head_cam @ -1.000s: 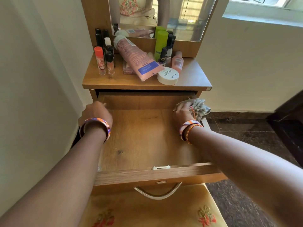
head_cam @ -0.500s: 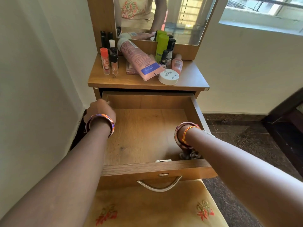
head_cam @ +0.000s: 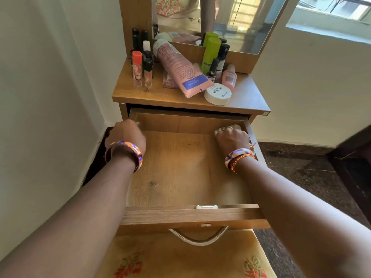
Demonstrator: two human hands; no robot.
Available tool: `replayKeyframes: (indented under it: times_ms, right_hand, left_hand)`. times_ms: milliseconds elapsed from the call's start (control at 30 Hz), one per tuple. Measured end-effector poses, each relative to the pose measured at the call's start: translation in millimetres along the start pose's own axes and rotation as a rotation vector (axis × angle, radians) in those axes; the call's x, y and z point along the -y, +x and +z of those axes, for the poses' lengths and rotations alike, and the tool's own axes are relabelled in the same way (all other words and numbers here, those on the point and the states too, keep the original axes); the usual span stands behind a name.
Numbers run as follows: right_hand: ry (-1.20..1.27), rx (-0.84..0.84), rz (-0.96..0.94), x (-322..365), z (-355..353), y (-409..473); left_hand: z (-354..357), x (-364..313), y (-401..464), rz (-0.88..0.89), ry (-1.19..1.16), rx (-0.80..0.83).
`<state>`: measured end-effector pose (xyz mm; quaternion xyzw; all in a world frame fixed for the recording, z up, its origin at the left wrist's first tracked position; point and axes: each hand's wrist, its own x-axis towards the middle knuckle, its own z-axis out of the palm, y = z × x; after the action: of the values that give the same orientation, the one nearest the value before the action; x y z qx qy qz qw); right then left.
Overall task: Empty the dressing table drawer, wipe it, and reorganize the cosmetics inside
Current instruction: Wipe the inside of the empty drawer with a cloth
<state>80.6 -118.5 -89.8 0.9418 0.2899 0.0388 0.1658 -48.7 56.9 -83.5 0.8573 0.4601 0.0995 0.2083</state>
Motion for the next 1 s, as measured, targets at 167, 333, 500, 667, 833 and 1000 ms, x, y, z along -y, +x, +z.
replayKeyframes:
  times_ms: [167,333,500,667,833,1000]
  right_hand:
    - [0.154,0.219,0.124,6.1,-6.5,24.5]
    - [0.607,0.354,-0.107,9.6,-31.4,18.6]
    - [0.243,-0.011,-0.132,30.5,-44.9,-5.0]
    - [0.086,0.094,0.073,4.4,-18.5,7.9]
    - [0.239,0.196,0.012,16.6,-22.1,12.3]
    - [1.081,0.299,-0.284,35.4,-46.0,-1.4]
  left_hand:
    - [0.6,1.1,-0.2,0.021,0.038,-0.018]
    - [0.7,2.3,1.1,0.038,0.047,-0.018]
    - [-2.4,-0.5,-0.8,0.045,0.047,-0.026]
    - [-3.3,-0.3,-1.2,0.047,0.025,-0.013]
    - [-2.3,-1.5,-2.2,0.027,0.019,-0.009]
    - [-2.1,-0.5,-0.1,0.025,0.05,-0.02]
